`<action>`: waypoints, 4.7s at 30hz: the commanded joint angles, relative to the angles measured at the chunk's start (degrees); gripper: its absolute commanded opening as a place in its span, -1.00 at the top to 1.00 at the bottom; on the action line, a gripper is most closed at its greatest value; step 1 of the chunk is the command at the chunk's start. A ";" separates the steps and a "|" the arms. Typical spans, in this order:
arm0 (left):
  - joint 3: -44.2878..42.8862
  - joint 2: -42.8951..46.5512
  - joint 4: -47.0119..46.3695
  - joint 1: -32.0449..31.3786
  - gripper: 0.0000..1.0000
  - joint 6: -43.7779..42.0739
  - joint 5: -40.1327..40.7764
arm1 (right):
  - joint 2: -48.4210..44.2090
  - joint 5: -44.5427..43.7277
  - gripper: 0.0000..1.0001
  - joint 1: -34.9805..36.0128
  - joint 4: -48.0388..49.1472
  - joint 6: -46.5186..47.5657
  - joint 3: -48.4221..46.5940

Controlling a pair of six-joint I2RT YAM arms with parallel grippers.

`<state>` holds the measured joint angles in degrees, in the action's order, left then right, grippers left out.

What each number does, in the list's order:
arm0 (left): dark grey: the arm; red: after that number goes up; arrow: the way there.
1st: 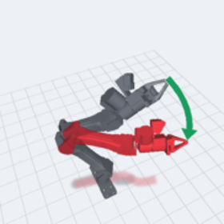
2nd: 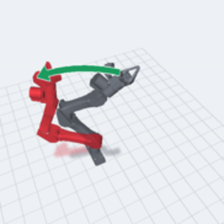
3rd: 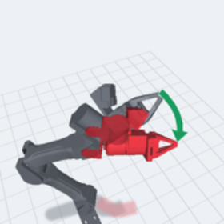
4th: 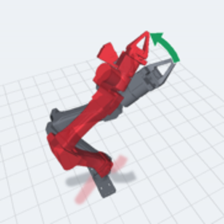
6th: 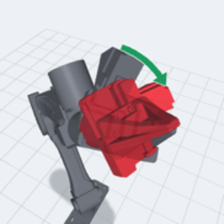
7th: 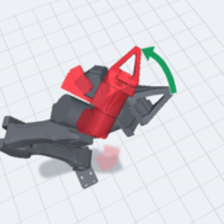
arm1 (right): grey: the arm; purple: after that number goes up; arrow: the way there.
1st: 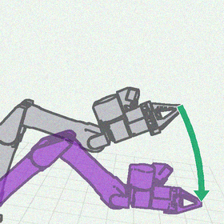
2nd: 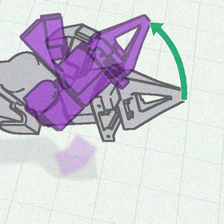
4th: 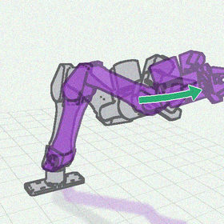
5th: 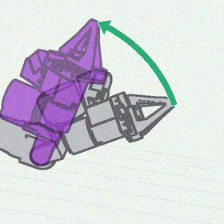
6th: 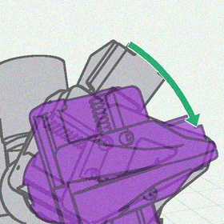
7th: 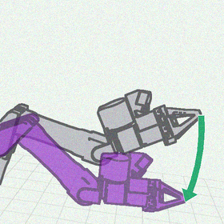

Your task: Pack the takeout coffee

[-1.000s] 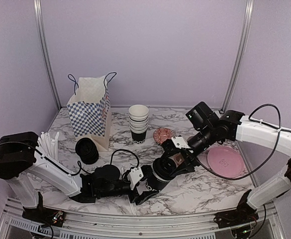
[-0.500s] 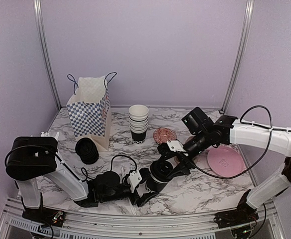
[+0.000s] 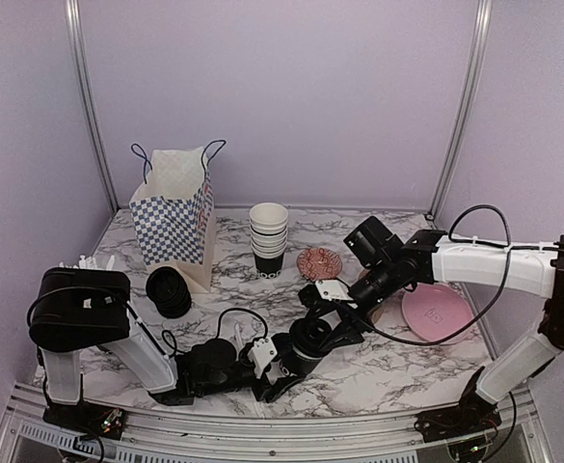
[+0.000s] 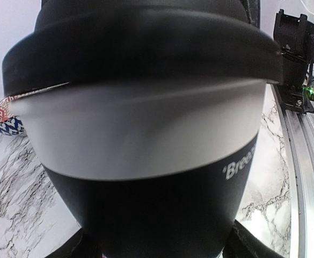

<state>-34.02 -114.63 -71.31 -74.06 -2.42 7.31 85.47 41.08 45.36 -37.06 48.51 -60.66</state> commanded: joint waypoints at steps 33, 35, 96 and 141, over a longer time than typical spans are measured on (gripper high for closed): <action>3.82 -0.52 -6.88 0.05 -0.73 -0.43 4.86 | -0.11 -1.63 -0.04 1.29 -16.25 -6.19 -13.60; 5.07 1.43 -7.00 -0.36 -0.78 -0.76 5.74 | -0.05 -4.05 -0.04 1.28 -15.92 -6.84 -14.46; 5.90 45.29 50.48 -4.81 -0.86 22.91 34.70 | 18.21 -22.07 -0.08 13.86 -23.59 -7.42 -30.22; 5.97 44.78 50.61 -4.77 -0.97 22.26 34.96 | 17.23 -24.24 -0.35 15.46 -20.98 -8.38 -29.78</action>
<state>-28.01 -69.71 -21.50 -78.70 20.32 42.06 103.07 17.78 60.25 -59.27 40.91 -89.21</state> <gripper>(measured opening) 0.988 0.701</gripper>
